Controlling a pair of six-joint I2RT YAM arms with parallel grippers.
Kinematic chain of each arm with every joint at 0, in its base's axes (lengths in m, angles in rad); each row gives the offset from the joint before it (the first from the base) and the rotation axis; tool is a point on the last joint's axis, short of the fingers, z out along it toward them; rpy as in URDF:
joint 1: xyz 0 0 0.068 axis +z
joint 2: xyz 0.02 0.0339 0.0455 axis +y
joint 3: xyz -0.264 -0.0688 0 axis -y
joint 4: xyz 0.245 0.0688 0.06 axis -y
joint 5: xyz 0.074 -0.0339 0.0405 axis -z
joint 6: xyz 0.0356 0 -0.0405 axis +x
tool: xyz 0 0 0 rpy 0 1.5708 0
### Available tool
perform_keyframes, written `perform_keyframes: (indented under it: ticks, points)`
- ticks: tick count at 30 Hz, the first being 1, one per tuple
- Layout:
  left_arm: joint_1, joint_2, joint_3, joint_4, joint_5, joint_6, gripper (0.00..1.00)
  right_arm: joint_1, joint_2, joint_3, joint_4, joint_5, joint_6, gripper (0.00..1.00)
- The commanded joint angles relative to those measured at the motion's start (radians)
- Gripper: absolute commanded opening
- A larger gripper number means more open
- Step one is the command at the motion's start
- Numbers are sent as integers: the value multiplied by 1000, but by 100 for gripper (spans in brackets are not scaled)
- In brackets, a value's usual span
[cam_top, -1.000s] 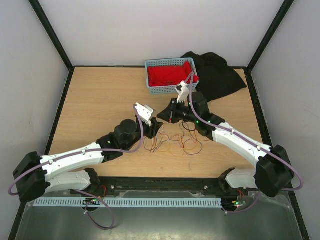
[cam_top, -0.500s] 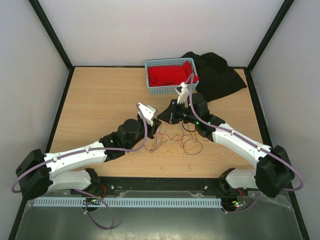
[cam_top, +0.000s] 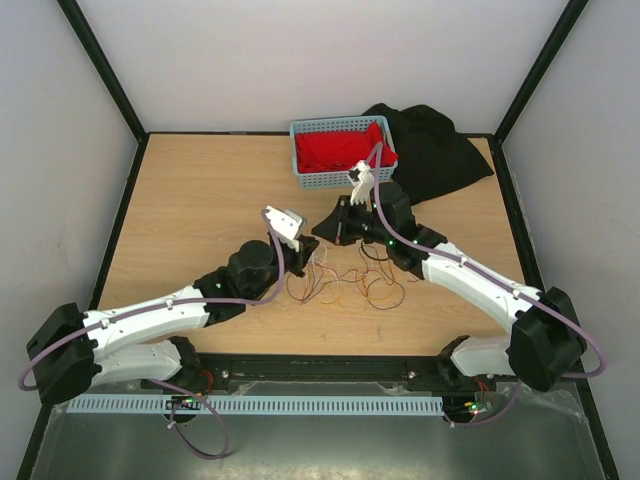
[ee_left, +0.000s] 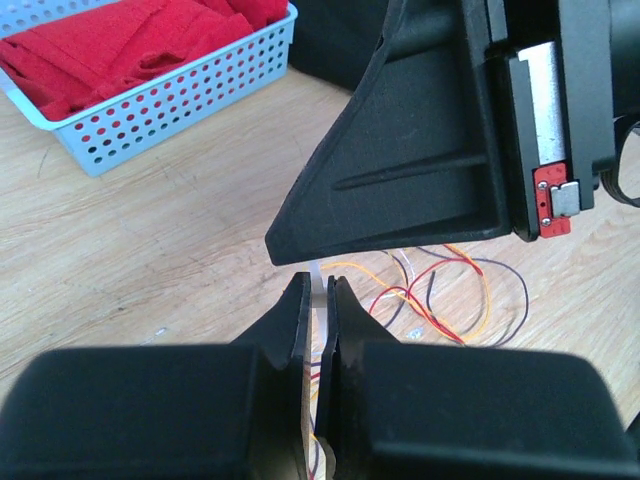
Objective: Zip-tie the wires
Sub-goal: Tie the cable at the center of the board.
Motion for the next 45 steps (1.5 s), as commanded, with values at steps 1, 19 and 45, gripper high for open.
perform_keyframes:
  ticks: [1, 19, 45]
  points:
    - [-1, -34, -52, -13, 16, -40, 0, -17, 28, 94, 38, 43, -16, 0]
    - [-9, -41, -148, -14, 25, -125, 0, -36, 85, 184, 59, 28, -4, 0]
    - [-28, -8, -194, -54, -21, -149, 0, -85, 72, 283, 31, 10, -32, 0]
